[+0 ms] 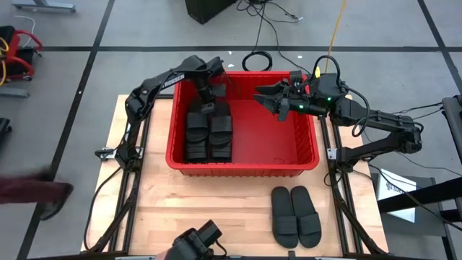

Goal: Pick and place slides into bin
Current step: Put the black slide into the red bin

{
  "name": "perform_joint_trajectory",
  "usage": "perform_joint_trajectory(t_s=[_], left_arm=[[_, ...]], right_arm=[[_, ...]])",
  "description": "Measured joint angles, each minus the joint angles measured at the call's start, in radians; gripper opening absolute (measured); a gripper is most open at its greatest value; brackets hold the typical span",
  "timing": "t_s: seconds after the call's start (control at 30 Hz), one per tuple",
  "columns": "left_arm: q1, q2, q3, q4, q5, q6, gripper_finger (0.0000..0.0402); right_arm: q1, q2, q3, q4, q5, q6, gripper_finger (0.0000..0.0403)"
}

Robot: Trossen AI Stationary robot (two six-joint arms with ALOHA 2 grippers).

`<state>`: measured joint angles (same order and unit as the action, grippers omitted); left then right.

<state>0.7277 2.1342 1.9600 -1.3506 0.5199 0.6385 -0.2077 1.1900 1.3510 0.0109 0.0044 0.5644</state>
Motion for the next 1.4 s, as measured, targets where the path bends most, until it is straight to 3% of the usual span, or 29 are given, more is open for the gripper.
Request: perform_joint_trajectory(t_s=[0.27, 0.47, 0.93, 1.4], left_arm=[[0.0, -0.023, 0.163, -0.052, -0.035, -0.041, 0.0184], [-0.011, -0.089, 0.254, -0.047, -0.125, -0.094, 0.0184], [-0.105, -0.306, 0.26, -0.036, -0.233, -0.231, 0.0184], [-0.36, -0.468, 0.26, -0.036, -0.342, -0.468, 0.0184]], right_arm=[[-0.008, 0.0, 0.0, 0.024, -0.001, -0.011, 0.0265], [-0.009, -0.002, 0.0, 0.029, -0.001, -0.017, 0.0265], [-0.009, -0.01, 0.0, 0.03, -0.005, -0.012, 0.0265], [-0.007, -0.086, 0.0, 0.029, -0.007, -0.051, 0.0265]])
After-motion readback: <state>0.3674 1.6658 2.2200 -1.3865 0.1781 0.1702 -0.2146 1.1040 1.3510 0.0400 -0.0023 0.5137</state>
